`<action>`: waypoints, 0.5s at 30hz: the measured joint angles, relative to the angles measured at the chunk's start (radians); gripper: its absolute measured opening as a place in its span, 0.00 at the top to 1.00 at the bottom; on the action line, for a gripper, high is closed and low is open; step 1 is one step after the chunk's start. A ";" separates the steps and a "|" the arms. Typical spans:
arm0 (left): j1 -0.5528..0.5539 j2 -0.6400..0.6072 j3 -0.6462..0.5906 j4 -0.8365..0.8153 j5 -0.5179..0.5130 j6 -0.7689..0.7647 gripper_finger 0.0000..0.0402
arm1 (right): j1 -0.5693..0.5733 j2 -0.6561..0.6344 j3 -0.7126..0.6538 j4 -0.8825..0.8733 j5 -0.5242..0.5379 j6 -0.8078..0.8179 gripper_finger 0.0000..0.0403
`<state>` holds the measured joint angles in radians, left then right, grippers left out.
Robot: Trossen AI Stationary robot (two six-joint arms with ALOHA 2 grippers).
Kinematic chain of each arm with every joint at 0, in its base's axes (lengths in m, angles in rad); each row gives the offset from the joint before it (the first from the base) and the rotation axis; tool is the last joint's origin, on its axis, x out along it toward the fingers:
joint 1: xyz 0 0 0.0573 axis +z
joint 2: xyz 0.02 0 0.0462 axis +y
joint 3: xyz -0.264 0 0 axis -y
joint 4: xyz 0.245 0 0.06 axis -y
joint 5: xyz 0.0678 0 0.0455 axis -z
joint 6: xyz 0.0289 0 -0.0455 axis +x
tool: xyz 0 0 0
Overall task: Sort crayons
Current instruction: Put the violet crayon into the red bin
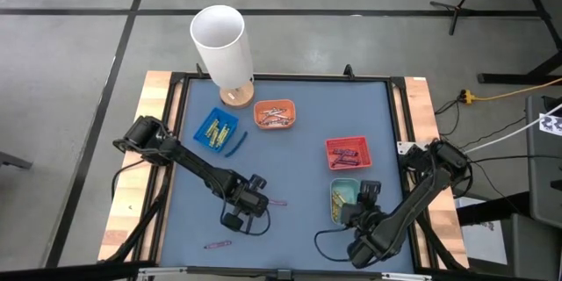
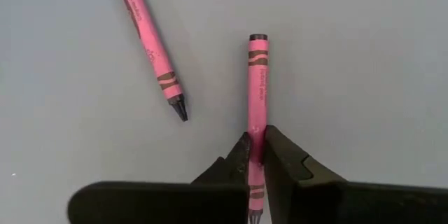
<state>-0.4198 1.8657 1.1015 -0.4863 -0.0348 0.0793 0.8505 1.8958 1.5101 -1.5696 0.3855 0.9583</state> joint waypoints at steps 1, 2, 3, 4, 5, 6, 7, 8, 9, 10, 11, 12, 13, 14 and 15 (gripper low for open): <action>0.000 -0.007 -0.001 0.002 -0.003 -0.002 0.99 | 0.000 -0.014 0.000 0.001 0.019 -0.002 0.66; 0.000 -0.015 -0.001 0.000 -0.012 -0.005 0.99 | 0.000 -0.028 0.000 -0.002 0.040 -0.003 0.66; 0.002 -0.027 -0.002 0.000 -0.016 -0.015 0.99 | 0.000 -0.043 0.000 -0.002 0.059 -0.009 0.66; 0.004 -0.035 -0.002 0.007 -0.016 -0.024 0.99 | 0.000 -0.061 0.000 0.000 0.079 -0.021 0.66; 0.008 -0.043 0.002 0.014 -0.017 -0.030 0.99 | 0.000 -0.077 0.000 -0.001 0.099 -0.028 0.66; 0.009 -0.050 0.004 0.020 -0.015 -0.037 0.99 | 0.000 -0.094 0.000 -0.002 0.121 -0.033 0.66; 0.009 -0.054 0.008 0.022 -0.016 -0.048 0.99 | 0.000 -0.110 0.000 -0.002 0.149 -0.041 0.66; 0.011 -0.055 0.012 0.033 -0.015 -0.057 0.99 | 0.000 -0.128 0.000 -0.002 0.180 -0.047 0.66; 0.014 -0.055 0.020 0.050 -0.015 -0.062 0.99 | 0.000 -0.146 -0.004 0.001 0.214 -0.051 0.66; 0.017 -0.055 0.030 0.066 -0.013 -0.063 0.99 | 0.000 -0.162 -0.010 -0.001 0.245 -0.053 0.66; 0.022 -0.056 0.040 0.079 -0.014 -0.061 0.99 | 0.000 -0.180 -0.020 -0.002 0.271 -0.055 0.66; 0.030 -0.057 0.050 0.099 -0.015 -0.048 0.99 | 0.000 -0.199 -0.035 -0.001 0.298 -0.063 0.66; 0.038 -0.057 0.055 0.138 -0.020 -0.031 0.99 | 0.000 -0.223 -0.057 0.002 0.320 -0.075 0.66; 0.047 -0.057 0.056 0.190 -0.032 -0.012 0.99 | 0.000 -0.245 -0.085 0.000 0.336 -0.088 0.66; 0.057 -0.057 0.056 0.246 -0.052 0.013 0.99 | 0.000 -0.271 -0.116 -0.001 0.351 -0.096 0.66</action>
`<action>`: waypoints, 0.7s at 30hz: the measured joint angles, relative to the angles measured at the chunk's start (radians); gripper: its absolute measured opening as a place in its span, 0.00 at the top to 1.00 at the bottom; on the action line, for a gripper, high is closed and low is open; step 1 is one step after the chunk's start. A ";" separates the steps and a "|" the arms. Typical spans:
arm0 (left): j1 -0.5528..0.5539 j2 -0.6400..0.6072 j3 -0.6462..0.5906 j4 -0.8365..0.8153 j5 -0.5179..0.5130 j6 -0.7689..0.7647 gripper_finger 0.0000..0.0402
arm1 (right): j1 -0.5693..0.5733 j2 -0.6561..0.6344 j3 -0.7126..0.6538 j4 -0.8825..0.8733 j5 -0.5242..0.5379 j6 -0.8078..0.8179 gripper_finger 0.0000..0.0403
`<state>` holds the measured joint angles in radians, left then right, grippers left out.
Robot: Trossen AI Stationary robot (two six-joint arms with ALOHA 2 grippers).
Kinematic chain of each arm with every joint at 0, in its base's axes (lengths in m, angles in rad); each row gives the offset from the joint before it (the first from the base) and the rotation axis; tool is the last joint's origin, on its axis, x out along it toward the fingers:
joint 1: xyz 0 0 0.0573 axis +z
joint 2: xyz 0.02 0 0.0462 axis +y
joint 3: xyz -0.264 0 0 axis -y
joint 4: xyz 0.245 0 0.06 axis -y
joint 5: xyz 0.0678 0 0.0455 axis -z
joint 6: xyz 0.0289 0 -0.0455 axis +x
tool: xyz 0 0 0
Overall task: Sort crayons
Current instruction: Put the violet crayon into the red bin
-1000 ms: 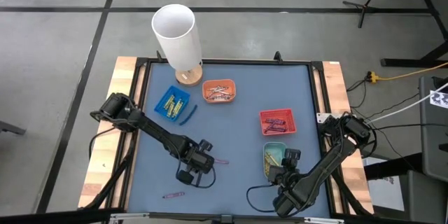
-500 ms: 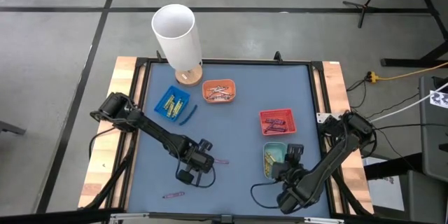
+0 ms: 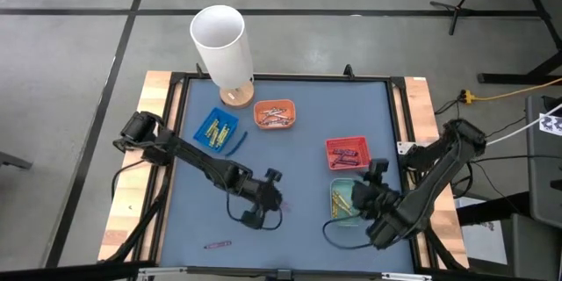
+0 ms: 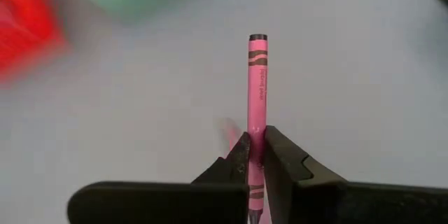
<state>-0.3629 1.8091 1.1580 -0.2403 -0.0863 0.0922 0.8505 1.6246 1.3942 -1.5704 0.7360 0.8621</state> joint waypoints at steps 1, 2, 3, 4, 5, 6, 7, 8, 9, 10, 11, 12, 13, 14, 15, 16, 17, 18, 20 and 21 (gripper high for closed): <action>0.013 0.000 0.000 0.057 -0.020 0.024 0.99 | 0.000 -0.032 -0.038 0.002 0.017 -0.003 0.66; 0.029 0.000 0.000 0.129 -0.038 0.048 0.99 | 0.000 -0.066 -0.080 0.005 0.029 0.000 0.66; 0.046 0.000 0.000 0.200 -0.056 0.069 0.99 | 0.000 -0.104 -0.123 0.013 0.037 0.011 0.66; 0.066 0.001 0.000 0.268 -0.063 0.079 0.99 | -0.002 -0.144 -0.166 0.024 0.040 0.027 0.66; 0.086 0.003 0.001 0.344 -0.065 0.085 0.99 | -0.006 -0.186 -0.211 0.040 0.040 0.048 0.66; 0.105 0.004 0.001 0.407 -0.065 0.086 0.99 | -0.007 -0.224 -0.254 0.055 0.039 0.071 0.66; 0.124 0.004 0.001 0.458 -0.065 0.086 0.98 | -0.006 -0.264 -0.296 0.073 0.039 0.092 0.66; 0.143 0.005 0.001 0.507 -0.064 0.087 0.98 | -0.006 -0.307 -0.335 0.095 0.040 0.110 0.66; 0.163 0.013 0.002 0.562 -0.062 0.087 0.98 | -0.006 -0.350 -0.375 0.118 0.043 0.127 0.66; 0.183 0.020 0.003 0.617 -0.059 0.086 0.98 | -0.006 -0.392 -0.409 0.135 0.047 0.134 0.66; 0.200 0.026 0.003 0.655 -0.057 0.084 0.98 | -0.006 -0.432 -0.443 0.159 0.057 0.136 0.66; 0.217 0.041 0.002 0.705 -0.054 0.079 0.98 | -0.006 -0.471 -0.473 0.188 0.070 0.136 0.66; 0.235 0.059 0.003 0.772 -0.046 0.078 0.98 | -0.006 -0.507 -0.499 0.214 0.082 0.136 0.66; 0.250 0.073 0.003 0.813 -0.041 0.078 0.98 | -0.006 -0.542 -0.522 0.237 0.095 0.136 0.66; 0.264 0.090 0.003 0.856 -0.032 0.075 0.98 | -0.006 -0.573 -0.542 0.253 0.106 0.135 0.66; 0.277 0.112 0.003 0.905 -0.027 0.074 0.98 | -0.006 -0.602 -0.557 0.269 0.118 0.132 0.66; 0.288 0.134 0.003 0.951 -0.027 0.074 0.98 | -0.007 -0.628 -0.567 0.283 0.129 0.130 0.66; 0.298 0.152 0.003 0.991 -0.025 0.074 0.98 | -0.007 -0.650 -0.576 0.294 0.136 0.130 0.66; 0.315 0.198 0.006 1.073 -0.024 0.071 0.98 | -0.007 -0.685 -0.580 0.308 0.139 0.129 0.66; 0.323 0.219 0.013 1.101 -0.023 0.068 0.98 | -0.007 -0.700 -0.580 0.320 0.150 0.129 0.66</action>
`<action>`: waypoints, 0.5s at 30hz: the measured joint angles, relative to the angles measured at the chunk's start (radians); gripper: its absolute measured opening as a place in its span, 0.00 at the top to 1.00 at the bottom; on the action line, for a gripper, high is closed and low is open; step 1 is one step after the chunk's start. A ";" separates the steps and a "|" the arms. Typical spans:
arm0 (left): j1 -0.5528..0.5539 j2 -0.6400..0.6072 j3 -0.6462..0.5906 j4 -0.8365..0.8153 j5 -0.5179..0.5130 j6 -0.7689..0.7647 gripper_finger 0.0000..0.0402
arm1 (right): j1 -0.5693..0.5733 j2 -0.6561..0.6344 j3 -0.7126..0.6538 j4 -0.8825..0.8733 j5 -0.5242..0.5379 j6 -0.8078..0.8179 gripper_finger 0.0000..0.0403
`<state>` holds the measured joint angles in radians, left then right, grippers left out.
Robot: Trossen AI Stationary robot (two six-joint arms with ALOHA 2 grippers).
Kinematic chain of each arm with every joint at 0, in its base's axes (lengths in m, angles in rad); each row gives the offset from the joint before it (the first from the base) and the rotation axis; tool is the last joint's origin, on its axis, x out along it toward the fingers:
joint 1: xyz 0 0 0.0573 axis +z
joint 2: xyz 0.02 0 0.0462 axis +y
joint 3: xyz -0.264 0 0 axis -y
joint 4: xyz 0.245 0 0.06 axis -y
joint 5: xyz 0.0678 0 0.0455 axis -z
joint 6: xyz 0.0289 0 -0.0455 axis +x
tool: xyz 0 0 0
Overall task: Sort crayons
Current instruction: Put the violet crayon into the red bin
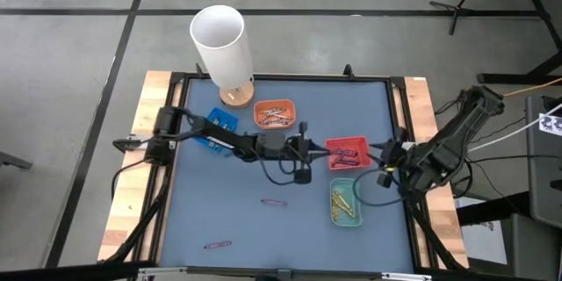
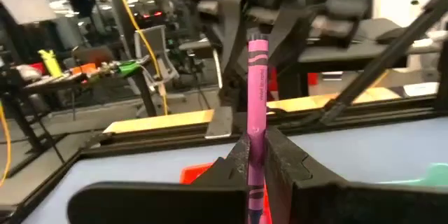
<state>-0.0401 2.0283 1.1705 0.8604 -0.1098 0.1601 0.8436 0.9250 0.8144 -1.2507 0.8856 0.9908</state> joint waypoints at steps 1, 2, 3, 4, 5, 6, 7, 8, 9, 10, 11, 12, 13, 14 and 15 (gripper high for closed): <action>0.008 0.023 0.008 0.016 0.000 -0.005 0.98 | 0.000 -0.011 0.000 0.010 0.015 0.000 0.66; 0.014 0.047 0.023 0.025 0.000 -0.016 0.98 | 0.000 -0.018 0.000 0.025 0.035 -0.002 0.66; 0.020 0.074 0.041 0.025 0.000 -0.027 0.98 | 0.000 -0.024 0.000 0.041 0.061 -0.003 0.66; 0.025 0.099 0.058 0.025 0.000 -0.039 0.98 | 0.000 -0.025 0.000 0.051 0.087 -0.004 0.66; 0.029 0.124 0.078 0.023 0.000 -0.054 0.98 | 0.000 -0.025 0.000 0.059 0.110 -0.005 0.66; 0.032 0.150 0.101 0.023 -0.001 -0.067 0.98 | 0.000 -0.025 0.000 0.069 0.129 -0.007 0.66; 0.034 0.174 0.123 0.023 0.000 -0.075 0.98 | 0.000 -0.025 0.000 0.079 0.147 -0.015 0.66; 0.035 0.198 0.145 0.023 0.000 -0.077 0.98 | 0.000 -0.025 0.000 0.088 0.159 -0.026 0.66; 0.035 0.222 0.168 0.023 0.000 -0.078 0.98 | 0.000 -0.024 0.000 0.099 0.166 -0.034 0.66; 0.035 0.241 0.185 0.022 0.000 -0.078 0.98 | 0.000 -0.024 0.000 0.110 0.171 -0.040 0.66; 0.035 0.260 0.203 0.016 0.000 -0.078 0.98 | 0.000 -0.024 0.000 0.120 0.171 -0.049 0.66; 0.035 0.277 0.221 0.009 0.000 -0.078 0.98 | 0.000 -0.024 0.000 0.133 0.171 -0.057 0.66; 0.035 0.289 0.233 0.002 -0.002 -0.078 0.98 | 0.000 -0.024 0.000 0.146 0.172 -0.060 0.66; 0.035 0.293 0.240 -0.007 -0.008 -0.079 0.98 | 0.000 -0.024 0.000 0.156 0.172 -0.063 0.66; 0.035 0.293 0.242 -0.024 -0.011 -0.079 0.98 | 0.000 -0.024 0.000 0.163 0.172 -0.064 0.66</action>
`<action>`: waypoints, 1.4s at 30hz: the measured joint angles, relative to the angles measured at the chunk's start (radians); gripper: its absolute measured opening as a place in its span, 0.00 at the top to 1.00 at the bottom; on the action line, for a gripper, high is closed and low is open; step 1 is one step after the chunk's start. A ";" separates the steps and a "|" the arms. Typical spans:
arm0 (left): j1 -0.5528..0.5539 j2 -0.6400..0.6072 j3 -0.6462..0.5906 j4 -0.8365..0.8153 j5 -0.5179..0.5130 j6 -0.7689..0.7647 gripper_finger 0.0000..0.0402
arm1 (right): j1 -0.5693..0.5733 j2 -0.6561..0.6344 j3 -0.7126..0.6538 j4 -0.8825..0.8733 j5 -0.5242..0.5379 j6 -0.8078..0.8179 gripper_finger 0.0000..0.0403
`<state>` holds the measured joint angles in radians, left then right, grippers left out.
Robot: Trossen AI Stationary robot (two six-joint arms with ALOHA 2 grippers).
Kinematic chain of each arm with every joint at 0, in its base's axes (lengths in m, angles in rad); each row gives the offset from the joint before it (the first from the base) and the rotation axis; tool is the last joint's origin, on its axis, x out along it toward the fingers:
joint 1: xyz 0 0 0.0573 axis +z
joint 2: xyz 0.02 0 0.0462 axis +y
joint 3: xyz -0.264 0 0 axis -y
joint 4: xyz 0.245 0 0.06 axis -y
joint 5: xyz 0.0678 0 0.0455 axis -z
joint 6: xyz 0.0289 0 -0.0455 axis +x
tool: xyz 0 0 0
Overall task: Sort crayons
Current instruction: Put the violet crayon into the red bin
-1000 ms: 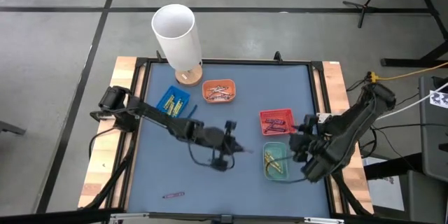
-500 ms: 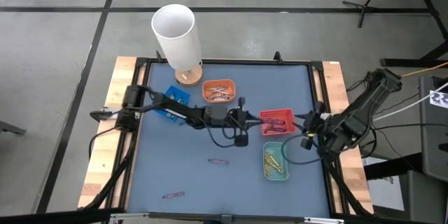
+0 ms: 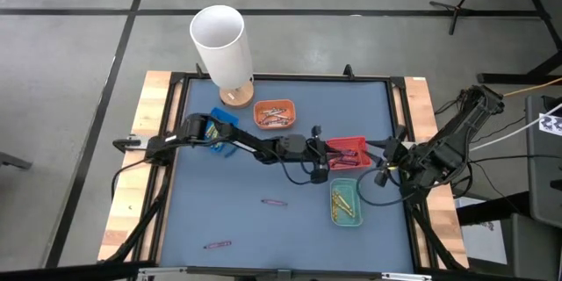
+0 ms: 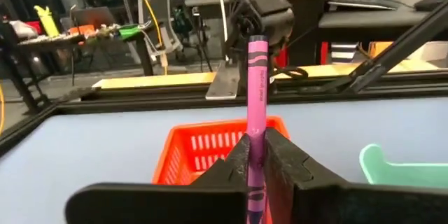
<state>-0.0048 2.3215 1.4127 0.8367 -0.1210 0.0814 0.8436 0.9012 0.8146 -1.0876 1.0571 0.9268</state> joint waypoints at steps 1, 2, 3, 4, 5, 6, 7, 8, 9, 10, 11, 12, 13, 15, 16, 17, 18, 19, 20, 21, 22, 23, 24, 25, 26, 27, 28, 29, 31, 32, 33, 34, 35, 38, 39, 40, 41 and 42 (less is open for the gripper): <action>0.000 0.000 0.001 -0.013 -0.002 -0.001 0.97 | 0.000 0.000 0.000 0.005 -0.001 0.000 0.66; 0.000 -0.002 0.002 -0.031 -0.009 -0.002 0.97 | 0.000 0.000 0.000 0.010 -0.001 -0.001 0.66; 0.000 -0.002 0.002 -0.039 -0.021 -0.012 0.95 | 0.000 0.000 0.000 0.017 -0.001 -0.007 0.66; 0.000 -0.002 0.002 -0.039 -0.032 -0.029 0.94 | 0.000 0.000 0.000 0.027 -0.001 -0.017 0.66; 0.000 -0.002 0.002 -0.039 -0.040 -0.048 0.93 | 0.000 0.000 0.000 0.035 0.000 -0.030 0.66; 0.000 -0.002 0.002 -0.039 -0.047 -0.063 0.91 | 0.000 0.000 0.000 0.044 0.002 -0.046 0.66; 0.000 -0.002 0.002 -0.040 -0.055 -0.075 0.89 | 0.000 0.000 0.000 0.054 0.007 -0.064 0.66; 0.002 -0.002 0.002 -0.039 -0.065 -0.080 0.87 | 0.000 0.000 0.000 0.060 0.009 -0.074 0.66; 0.002 -0.002 0.002 -0.040 -0.075 -0.081 0.85 | 0.000 0.000 0.000 0.068 0.012 -0.088 0.66; 0.003 -0.002 0.002 -0.045 -0.087 -0.081 0.84 | 0.000 0.000 0.000 0.079 0.015 -0.099 0.66; 0.003 -0.002 0.002 -0.047 -0.096 -0.080 0.82 | 0.000 0.000 0.000 0.087 0.015 -0.112 0.66; 0.003 -0.002 0.002 -0.046 -0.106 -0.080 0.80 | 0.000 0.000 0.000 0.096 0.015 -0.127 0.66; 0.003 -0.002 0.002 -0.042 -0.114 -0.080 0.79 | 0.000 0.000 0.000 0.107 0.016 -0.147 0.66; 0.003 -0.002 0.002 -0.041 -0.132 -0.080 0.76 | 0.000 0.001 0.000 0.121 0.029 -0.172 0.66; 0.003 -0.002 0.002 -0.043 -0.133 -0.080 0.75 | 0.000 0.001 0.000 0.129 0.038 -0.175 0.66; 0.003 -0.002 0.002 -0.046 -0.132 -0.080 0.75 | 0.000 0.001 0.000 0.139 0.050 -0.177 0.66; 0.003 -0.002 0.002 -0.047 -0.131 -0.080 0.75 | 0.000 0.001 0.000 0.150 0.058 -0.177 0.66; 0.003 -0.002 0.002 -0.048 -0.128 -0.080 0.75 | 0.000 0.001 0.000 0.163 0.061 -0.177 0.66; 0.003 -0.002 0.002 -0.048 -0.123 -0.080 0.75 | 0.000 0.001 0.000 0.174 0.060 -0.177 0.66; 0.003 -0.002 0.002 -0.049 -0.122 -0.080 0.75 | 0.000 0.001 0.000 0.184 0.059 -0.178 0.66; 0.002 -0.002 0.002 -0.050 -0.122 -0.080 0.75 | 0.000 0.001 0.000 0.193 0.057 -0.179 0.66; 0.000 -0.002 0.002 -0.051 -0.121 -0.081 0.75 | 0.000 0.001 0.000 0.206 0.052 -0.182 0.66; -0.002 -0.002 0.002 -0.051 -0.121 -0.081 0.75 | 0.000 0.001 0.000 0.218 0.047 -0.193 0.66; -0.004 -0.002 0.002 -0.050 -0.121 -0.080 0.75 | 0.000 0.001 0.000 0.230 0.039 -0.208 0.66; -0.007 -0.002 0.002 -0.050 -0.122 -0.080 0.75 | 0.000 0.001 0.000 0.245 0.031 -0.230 0.66; -0.010 -0.002 0.002 -0.050 -0.122 -0.080 0.75 | 0.000 0.003 0.000 0.265 0.025 -0.252 0.66; -0.015 -0.002 0.002 -0.051 -0.122 -0.080 0.75 | 0.000 0.007 0.000 0.287 0.024 -0.274 0.66; -0.020 -0.005 0.002 -0.054 -0.121 -0.080 0.75 | 0.000 0.013 0.000 0.310 0.024 -0.301 0.66; -0.032 -0.012 0.002 -0.054 -0.122 -0.074 0.75 | 0.000 0.028 0.000 0.362 0.023 -0.358 0.66; -0.037 -0.022 0.002 -0.056 -0.126 -0.068 0.75 | 0.000 0.037 0.000 0.388 0.023 -0.380 0.66; -0.044 -0.033 0.001 -0.064 -0.130 -0.060 0.75 | 0.000 0.047 0.000 0.413 0.024 -0.398 0.66; -0.050 -0.046 0.001 -0.071 -0.131 -0.050 0.75 | 0.000 0.059 0.000 0.434 0.024 -0.414 0.66; -0.057 -0.060 0.001 -0.077 -0.132 -0.046 0.75 | 0.000 0.069 0.000 0.452 0.023 -0.430 0.66; -0.080 -0.116 0.001 -0.154 -0.131 -0.046 0.75 | 0.000 0.102 0.000 0.474 0.023 -0.442 0.66; -0.090 -0.134 0.001 -0.192 -0.131 -0.046 0.75 | 0.000 0.111 0.000 0.476 0.023 -0.442 0.66; -0.100 -0.158 0.002 -0.232 -0.130 -0.046 0.75 | 0.000 0.122 0.000 0.477 0.022 -0.442 0.66; -0.111 -0.184 0.001 -0.291 -0.130 -0.046 0.75 | -0.001 0.132 0.000 0.487 0.019 -0.442 0.66; -0.123 -0.209 0.001 -0.344 -0.130 -0.047 0.75 | -0.002 0.141 0.000 0.503 0.013 -0.442 0.66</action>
<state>-0.1277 2.1129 1.4139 0.4928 -0.2506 0.0349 0.8411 1.0421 0.8150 -0.5851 1.0699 0.4847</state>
